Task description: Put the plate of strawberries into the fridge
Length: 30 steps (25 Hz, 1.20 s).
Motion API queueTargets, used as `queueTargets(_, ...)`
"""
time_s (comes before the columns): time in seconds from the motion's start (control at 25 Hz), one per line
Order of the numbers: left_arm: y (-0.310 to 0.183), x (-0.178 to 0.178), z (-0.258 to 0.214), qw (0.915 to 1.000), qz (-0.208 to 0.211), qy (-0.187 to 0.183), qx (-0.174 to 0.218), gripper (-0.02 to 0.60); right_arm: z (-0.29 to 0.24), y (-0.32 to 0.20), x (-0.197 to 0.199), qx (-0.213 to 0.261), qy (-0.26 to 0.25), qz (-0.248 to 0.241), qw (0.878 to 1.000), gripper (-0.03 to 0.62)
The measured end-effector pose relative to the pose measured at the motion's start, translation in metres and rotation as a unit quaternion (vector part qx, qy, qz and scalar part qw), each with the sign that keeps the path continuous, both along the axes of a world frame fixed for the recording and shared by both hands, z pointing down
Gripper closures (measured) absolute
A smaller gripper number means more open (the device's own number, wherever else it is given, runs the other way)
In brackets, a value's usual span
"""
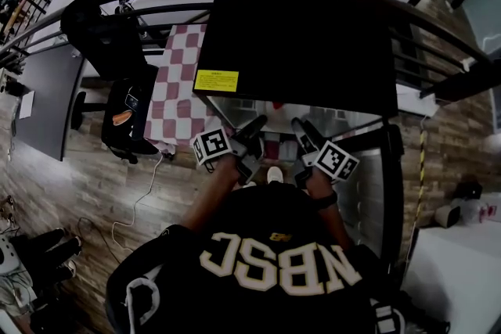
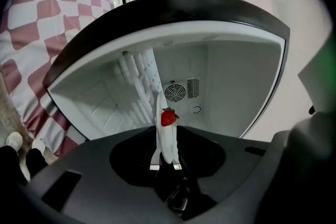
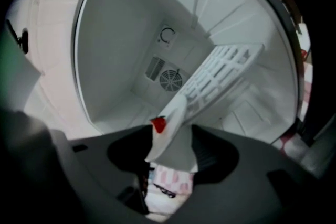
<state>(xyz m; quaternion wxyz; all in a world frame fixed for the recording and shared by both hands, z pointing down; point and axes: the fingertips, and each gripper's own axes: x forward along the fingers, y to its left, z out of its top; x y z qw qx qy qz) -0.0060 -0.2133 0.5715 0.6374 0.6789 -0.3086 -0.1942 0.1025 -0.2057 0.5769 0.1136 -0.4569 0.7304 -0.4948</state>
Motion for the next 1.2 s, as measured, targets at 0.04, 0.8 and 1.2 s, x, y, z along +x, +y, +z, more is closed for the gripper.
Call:
queueTargets(0.04, 0.002, 0.001, -0.002, 0.9999, 0.007, -0.011, 0.011, 0.462, 0.000, 0.002, 0.001, 0.005, 0.012, -0.002, 1.000, 0.368)
queueTargets(0.8, 0.050, -0.008, -0.013, 0.8905, 0.113, -0.340, 0.280, 0.462, -0.027, 0.045, 0.001, 0.172, 0.317, -0.066, 0.930, 0.367)
queueTargets(1.2, 0.044, -0.009, -0.011, 0.8081, 0.101, -0.449, 0.368, 0.446, -0.013, 0.047, -0.009, 0.180, 0.361, -0.055, 0.914, 0.368)
